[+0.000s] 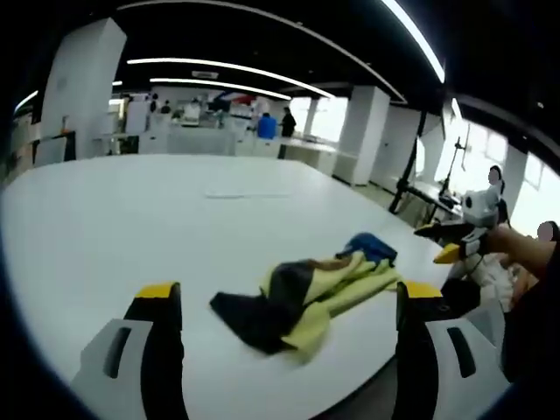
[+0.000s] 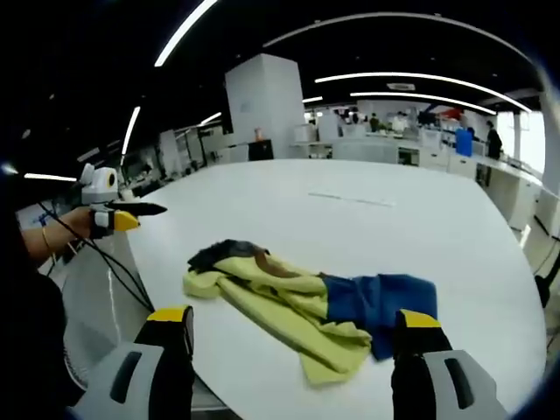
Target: Fold the garment on the visible template until the final outline fits inside the template.
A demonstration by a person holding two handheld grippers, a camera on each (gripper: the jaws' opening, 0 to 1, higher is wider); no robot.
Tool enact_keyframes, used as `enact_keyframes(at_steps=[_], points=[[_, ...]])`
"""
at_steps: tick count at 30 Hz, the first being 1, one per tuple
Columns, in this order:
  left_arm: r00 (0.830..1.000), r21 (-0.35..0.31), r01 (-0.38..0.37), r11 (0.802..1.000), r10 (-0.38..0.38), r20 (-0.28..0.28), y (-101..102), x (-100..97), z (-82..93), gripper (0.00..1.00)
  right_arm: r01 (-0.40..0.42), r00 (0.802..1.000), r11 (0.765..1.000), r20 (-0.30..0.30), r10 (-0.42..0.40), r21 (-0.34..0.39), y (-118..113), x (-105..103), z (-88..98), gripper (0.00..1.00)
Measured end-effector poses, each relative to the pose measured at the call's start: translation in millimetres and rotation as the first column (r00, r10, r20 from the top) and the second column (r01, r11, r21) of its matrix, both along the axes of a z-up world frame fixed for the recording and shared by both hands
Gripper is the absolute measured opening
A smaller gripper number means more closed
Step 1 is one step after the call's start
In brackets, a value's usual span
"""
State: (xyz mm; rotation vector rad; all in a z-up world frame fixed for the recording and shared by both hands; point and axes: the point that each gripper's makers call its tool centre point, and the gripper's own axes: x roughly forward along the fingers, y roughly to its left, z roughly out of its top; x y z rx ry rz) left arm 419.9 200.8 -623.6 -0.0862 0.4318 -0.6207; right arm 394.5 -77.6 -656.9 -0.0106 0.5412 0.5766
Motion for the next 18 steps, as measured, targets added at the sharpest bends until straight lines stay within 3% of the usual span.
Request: enact_keyframes(at_steps=[18], points=[[1.0, 0.027, 0.022, 0.999, -0.022, 0.0, -2.0, -2.4, -1.8, 0.99, 0.0, 1.0, 1.0, 0.007, 0.0, 0.021, -1.3, 0.3, 3.6, 0.92]])
